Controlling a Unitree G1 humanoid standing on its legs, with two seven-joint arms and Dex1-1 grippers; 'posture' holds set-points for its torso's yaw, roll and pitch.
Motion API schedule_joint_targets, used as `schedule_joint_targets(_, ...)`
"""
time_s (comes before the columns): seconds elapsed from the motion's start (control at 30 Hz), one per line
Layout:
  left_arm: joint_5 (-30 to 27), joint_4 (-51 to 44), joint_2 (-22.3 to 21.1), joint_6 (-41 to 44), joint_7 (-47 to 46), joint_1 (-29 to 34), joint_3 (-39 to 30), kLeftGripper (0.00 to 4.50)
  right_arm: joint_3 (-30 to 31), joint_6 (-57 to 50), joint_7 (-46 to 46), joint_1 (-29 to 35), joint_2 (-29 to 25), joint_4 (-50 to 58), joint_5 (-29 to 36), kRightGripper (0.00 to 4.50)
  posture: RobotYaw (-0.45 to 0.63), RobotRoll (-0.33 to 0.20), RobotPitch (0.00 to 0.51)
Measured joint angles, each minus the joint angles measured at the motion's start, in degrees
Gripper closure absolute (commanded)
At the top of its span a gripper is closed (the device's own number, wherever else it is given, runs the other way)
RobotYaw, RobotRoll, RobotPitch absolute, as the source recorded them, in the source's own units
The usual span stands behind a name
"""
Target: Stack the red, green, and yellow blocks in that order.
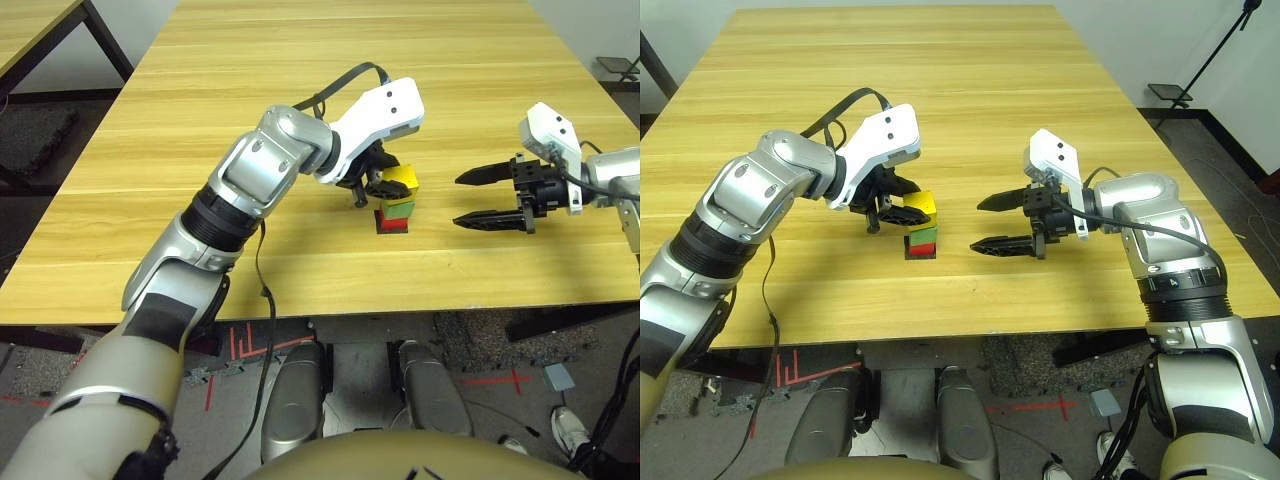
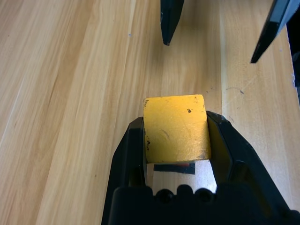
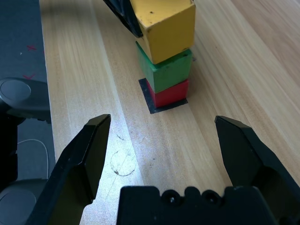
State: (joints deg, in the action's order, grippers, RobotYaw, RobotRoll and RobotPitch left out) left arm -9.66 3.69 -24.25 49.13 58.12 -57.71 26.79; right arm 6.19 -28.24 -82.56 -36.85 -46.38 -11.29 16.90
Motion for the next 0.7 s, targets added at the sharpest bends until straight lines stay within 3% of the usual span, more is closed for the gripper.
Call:
schedule_joint_targets(0.1, 0.1, 0.2, 0.0, -1.2, -0.2, 0.8, -0.2, 2.59, 0.0, 0.0, 0.2, 0.0, 0.0, 0.1, 0.0, 0.0, 0.13, -0.078, 0.105)
schedule_joint_targets(0.3, 0.8, 0.0, 0.0, -1.9, -1.3, 3.0, -0.8, 0.62, 0.0, 0.0, 0.6, 0.1, 0.0, 0.0, 0.1, 0.0, 0.14, -0.084, 0.097)
schedule_joint_targets(0.37, -0.4, -3.8, -0.2, 0.6, -2.7, 4.1, -3.7, 0.02, -0.8, -0.5, 1.2, 0.2, 0.0, -0.1, 0.4, 0.0, 0.14, -0.09, 0.093)
schedule_joint_targets(0.43, -2.6, -7.5, 0.2, 3.1, -4.5, 4.2, -8.5, 0.02, -2.4, -1.3, 1.5, 0.2, -0.2, -0.4, 1.7, 0.0, 0.15, -0.094, 0.092)
schedule_joint_targets(0.57, -8.2, -17.0, 4.0, 6.9, -16.7, 4.0, -30.7, 0.02, -10.5, -4.1, 6.9, -1.0, -2.0, -6.3, 4.6, 0.0, 0.18, -0.106, 0.095)
schedule_joint_targets(0.63, -8.2, -19.6, 5.6, 5.5, -23.8, 7.6, -39.2, 0.02, -14.2, -1.9, 11.9, -2.7, -2.2, -13.0, 4.3, 0.0, 0.18, -0.111, 0.101)
schedule_joint_targets(0.7, -6.7, -20.9, 6.9, 0.9, -30.3, 16.7, -44.3, 0.02, -18.4, 5.1, 19.5, -5.7, -0.9, -24.0, 3.7, 0.0, 0.19, -0.112, 0.103)
